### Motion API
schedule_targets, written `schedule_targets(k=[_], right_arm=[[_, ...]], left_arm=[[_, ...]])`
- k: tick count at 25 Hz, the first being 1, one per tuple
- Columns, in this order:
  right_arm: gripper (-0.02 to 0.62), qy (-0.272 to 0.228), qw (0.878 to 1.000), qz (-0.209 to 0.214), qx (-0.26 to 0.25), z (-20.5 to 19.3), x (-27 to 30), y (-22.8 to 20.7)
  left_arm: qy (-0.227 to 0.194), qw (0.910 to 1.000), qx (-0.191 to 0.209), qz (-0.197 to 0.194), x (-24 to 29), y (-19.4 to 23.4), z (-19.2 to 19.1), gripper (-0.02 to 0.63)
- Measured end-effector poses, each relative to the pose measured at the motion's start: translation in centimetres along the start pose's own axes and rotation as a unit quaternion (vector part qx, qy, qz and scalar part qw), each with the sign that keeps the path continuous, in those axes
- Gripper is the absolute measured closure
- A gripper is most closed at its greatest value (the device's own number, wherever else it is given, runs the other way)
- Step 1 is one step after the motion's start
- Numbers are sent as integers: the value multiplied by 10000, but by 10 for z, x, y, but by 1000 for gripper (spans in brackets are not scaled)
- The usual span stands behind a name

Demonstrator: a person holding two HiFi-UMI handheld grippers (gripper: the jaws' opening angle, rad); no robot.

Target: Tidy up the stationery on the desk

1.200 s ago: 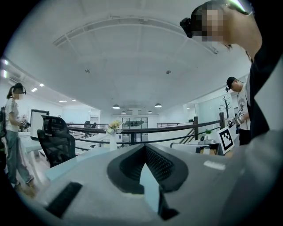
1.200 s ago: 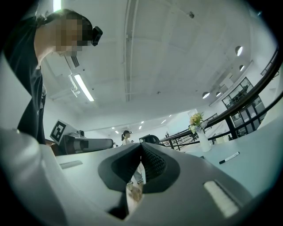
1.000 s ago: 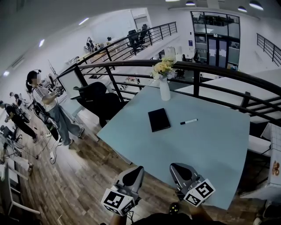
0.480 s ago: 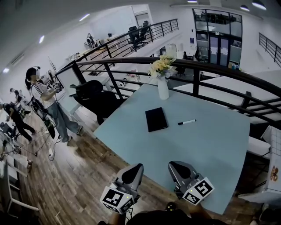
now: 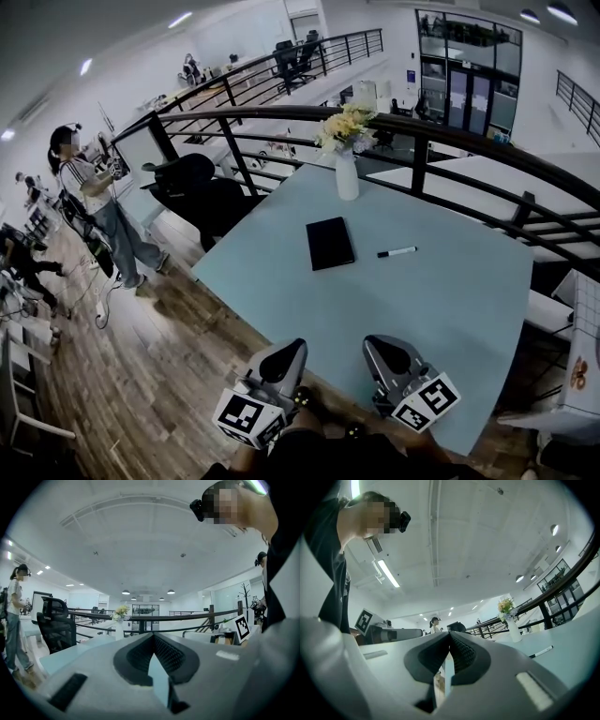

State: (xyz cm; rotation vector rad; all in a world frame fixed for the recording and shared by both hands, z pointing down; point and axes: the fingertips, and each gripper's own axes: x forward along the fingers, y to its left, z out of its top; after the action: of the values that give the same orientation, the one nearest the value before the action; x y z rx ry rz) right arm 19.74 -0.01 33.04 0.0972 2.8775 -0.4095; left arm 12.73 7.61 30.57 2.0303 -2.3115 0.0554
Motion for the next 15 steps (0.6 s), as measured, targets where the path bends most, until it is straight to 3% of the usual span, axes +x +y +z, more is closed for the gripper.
schedule_targets(k=[15], right_arm=[[592, 8, 9982, -575, -139, 2, 28, -36]], left_arm=[[47, 9983, -25, -589, 52, 39, -5, 615]])
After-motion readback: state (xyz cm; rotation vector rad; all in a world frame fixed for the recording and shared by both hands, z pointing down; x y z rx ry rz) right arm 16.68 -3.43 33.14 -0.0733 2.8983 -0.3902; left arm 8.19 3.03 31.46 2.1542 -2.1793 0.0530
